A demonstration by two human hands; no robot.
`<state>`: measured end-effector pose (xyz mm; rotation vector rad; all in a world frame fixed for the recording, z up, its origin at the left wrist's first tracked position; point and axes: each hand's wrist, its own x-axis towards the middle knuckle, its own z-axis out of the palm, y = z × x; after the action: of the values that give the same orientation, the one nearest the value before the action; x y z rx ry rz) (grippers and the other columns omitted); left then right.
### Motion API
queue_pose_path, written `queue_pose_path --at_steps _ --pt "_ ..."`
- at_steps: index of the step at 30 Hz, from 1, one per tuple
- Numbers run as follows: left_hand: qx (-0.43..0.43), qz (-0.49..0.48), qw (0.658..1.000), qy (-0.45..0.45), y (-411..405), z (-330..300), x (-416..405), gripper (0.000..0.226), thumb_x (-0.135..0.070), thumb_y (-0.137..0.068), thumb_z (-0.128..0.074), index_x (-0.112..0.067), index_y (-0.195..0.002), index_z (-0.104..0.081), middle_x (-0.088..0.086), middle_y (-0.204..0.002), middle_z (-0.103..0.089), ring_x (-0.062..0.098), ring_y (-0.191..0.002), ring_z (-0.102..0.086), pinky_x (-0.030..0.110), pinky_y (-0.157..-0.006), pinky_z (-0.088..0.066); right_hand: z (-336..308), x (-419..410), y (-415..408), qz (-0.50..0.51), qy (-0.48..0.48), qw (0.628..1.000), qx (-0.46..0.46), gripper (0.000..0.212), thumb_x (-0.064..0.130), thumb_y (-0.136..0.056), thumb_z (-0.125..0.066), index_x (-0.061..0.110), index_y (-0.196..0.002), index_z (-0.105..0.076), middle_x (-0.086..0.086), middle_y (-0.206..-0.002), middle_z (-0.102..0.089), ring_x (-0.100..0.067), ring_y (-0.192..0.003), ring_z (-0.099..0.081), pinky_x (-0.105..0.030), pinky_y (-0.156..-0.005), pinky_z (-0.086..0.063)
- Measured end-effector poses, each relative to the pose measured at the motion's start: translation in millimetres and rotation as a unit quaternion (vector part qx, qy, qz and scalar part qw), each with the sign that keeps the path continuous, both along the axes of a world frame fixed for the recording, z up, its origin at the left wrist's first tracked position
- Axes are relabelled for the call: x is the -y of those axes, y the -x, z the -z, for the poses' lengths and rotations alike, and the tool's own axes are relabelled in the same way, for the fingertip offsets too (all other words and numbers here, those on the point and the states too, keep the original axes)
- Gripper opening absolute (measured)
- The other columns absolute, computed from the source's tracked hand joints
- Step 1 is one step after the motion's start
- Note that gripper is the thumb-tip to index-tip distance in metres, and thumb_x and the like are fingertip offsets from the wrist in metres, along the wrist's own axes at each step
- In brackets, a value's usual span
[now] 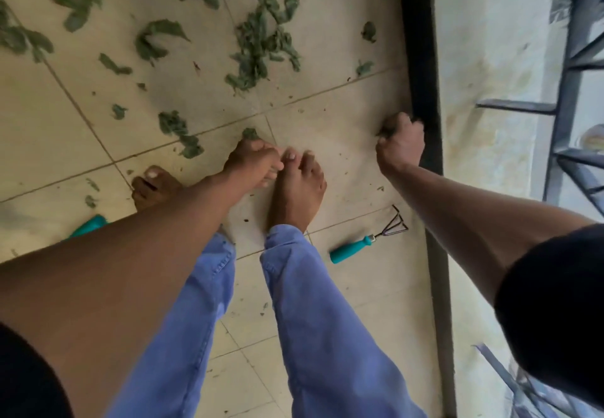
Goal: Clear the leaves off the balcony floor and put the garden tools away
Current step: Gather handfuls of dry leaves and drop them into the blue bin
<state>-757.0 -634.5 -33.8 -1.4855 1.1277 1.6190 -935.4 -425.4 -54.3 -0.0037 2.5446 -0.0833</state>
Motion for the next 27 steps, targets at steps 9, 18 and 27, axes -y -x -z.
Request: queue_pose_path --at_steps 9,18,27 --pt "-0.003 -0.192 0.979 -0.071 -9.5 -17.5 14.7 0.040 -0.034 -0.109 -0.038 -0.007 -0.111 -0.068 0.015 -0.109 -0.074 0.028 -0.095 -0.072 0.039 -0.085 -0.060 -29.4 78.1 -46.5 0.009 0.205 0.974 0.095 0.011 0.009 -0.070 -0.068 0.017 -0.077 -0.072 0.007 -0.074 -0.072 -0.013 -0.073 -0.070 -0.041 -0.068 -0.059" --pt "-0.029 -0.415 0.908 -0.052 -22.2 -19.0 25.4 0.042 -0.027 -0.107 -0.038 -0.009 -0.087 -0.069 0.003 -0.071 -0.074 0.016 -0.068 -0.071 0.023 -0.058 -0.058 -72.0 146.9 -140.4 -0.167 0.295 0.931 0.136 0.023 0.018 -0.085 -0.065 0.026 -0.102 -0.079 0.002 -0.096 -0.077 -0.017 -0.086 -0.070 -0.028 -0.077 -0.050" --pt "0.001 -0.461 0.886 -0.046 -68.6 -5.9 62.1 0.041 -0.027 -0.106 -0.041 -0.006 -0.079 -0.064 0.006 -0.067 -0.062 0.019 -0.065 -0.061 0.028 -0.065 -0.054 -0.4 149.1 -119.4 -0.303 0.129 0.936 0.125 0.039 0.016 -0.088 -0.066 0.018 -0.125 -0.057 -0.013 -0.119 -0.055 -0.028 -0.087 -0.057 -0.034 -0.069 -0.047"
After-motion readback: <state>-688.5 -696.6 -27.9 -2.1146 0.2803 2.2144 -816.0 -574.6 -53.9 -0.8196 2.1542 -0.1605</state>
